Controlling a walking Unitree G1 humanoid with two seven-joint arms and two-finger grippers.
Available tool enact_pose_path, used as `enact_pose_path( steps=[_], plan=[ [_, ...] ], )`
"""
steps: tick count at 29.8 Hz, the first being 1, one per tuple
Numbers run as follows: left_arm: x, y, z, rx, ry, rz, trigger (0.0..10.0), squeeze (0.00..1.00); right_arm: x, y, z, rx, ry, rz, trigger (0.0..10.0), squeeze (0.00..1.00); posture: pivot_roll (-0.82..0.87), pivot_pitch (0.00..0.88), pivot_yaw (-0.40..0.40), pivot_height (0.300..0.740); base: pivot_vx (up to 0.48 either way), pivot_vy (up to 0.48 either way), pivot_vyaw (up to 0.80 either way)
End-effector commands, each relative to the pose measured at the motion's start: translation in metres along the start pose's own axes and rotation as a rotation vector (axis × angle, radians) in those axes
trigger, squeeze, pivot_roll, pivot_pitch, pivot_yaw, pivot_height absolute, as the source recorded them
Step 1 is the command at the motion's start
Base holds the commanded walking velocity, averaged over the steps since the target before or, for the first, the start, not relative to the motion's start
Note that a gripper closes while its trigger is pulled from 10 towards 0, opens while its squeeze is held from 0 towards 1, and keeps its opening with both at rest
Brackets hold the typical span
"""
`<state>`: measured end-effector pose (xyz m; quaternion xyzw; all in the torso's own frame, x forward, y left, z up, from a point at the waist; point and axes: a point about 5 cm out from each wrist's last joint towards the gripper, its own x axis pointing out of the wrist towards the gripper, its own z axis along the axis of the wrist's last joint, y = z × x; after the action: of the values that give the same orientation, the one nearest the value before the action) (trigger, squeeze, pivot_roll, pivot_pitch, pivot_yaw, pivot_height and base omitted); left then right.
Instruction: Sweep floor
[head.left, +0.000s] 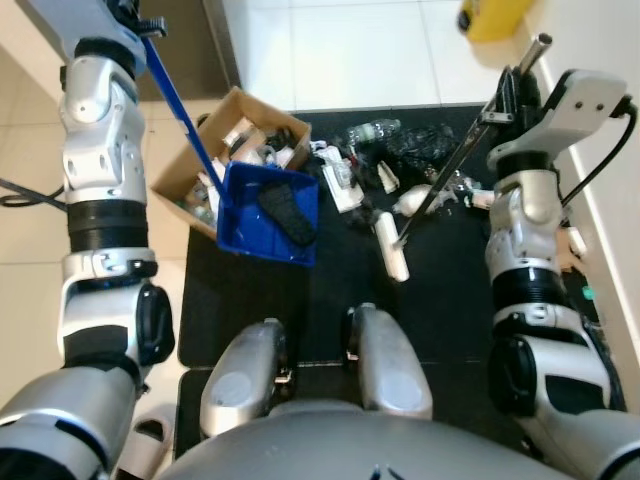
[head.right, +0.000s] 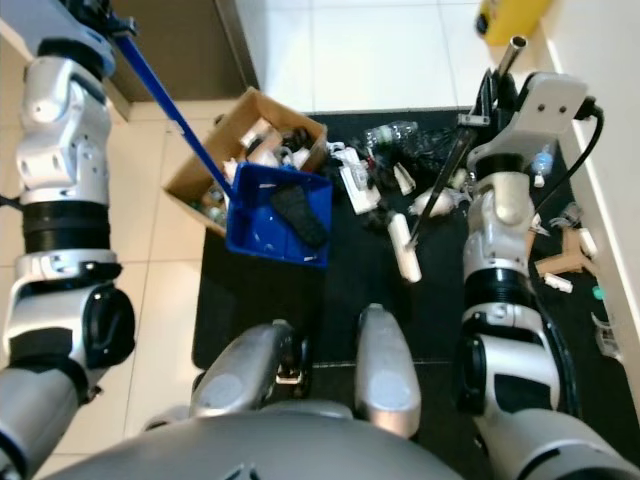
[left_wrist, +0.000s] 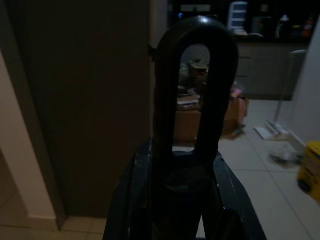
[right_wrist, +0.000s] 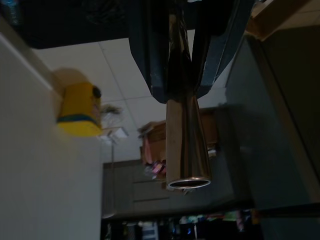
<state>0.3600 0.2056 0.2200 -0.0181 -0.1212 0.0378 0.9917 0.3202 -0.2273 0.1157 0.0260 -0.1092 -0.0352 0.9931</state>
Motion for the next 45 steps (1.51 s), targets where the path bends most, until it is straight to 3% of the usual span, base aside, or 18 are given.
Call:
enact_pose_path(
  steps=[1, 16, 32, 40, 45],
  plan=[
    [0.001, 0.004, 0.015, -0.001, -0.078, 0.000, 10.0, 0.00, 0.003, 0.000, 0.007, -0.007, -0.042, 0.003, 10.0, 0.00, 0.07, 0.022, 0.031, 0.740, 0.480, 0.000, 0.00],
    [0.009, 0.016, 0.034, 0.050, -0.137, 0.023, 10.0, 0.00, 0.002, 0.001, 0.003, -0.007, -0.030, 0.005, 10.0, 0.00, 0.07, 0.018, 0.034, 0.740, 0.442, 0.000, 0.00],
    [0.010, 0.021, 0.049, 0.164, -0.218, 0.002, 10.0, 0.00, 0.003, 0.002, 0.002, -0.007, -0.025, 0.012, 10.0, 0.00, 0.08, 0.010, 0.034, 0.740, 0.000, 0.000, 0.00],
    [0.011, 0.021, 0.049, 0.306, -0.249, -0.046, 10.0, 0.00, 0.003, 0.004, 0.002, -0.004, -0.026, 0.014, 10.0, 0.00, 0.08, 0.014, 0.037, 0.740, 0.000, 0.000, 0.00],
    [0.015, 0.026, 0.043, 0.449, -0.248, -0.076, 10.0, 0.00, 0.001, 0.004, 0.001, -0.001, -0.027, 0.013, 10.0, 0.00, 0.08, 0.019, 0.040, 0.740, 0.000, 0.000, 0.00]
  ],
)
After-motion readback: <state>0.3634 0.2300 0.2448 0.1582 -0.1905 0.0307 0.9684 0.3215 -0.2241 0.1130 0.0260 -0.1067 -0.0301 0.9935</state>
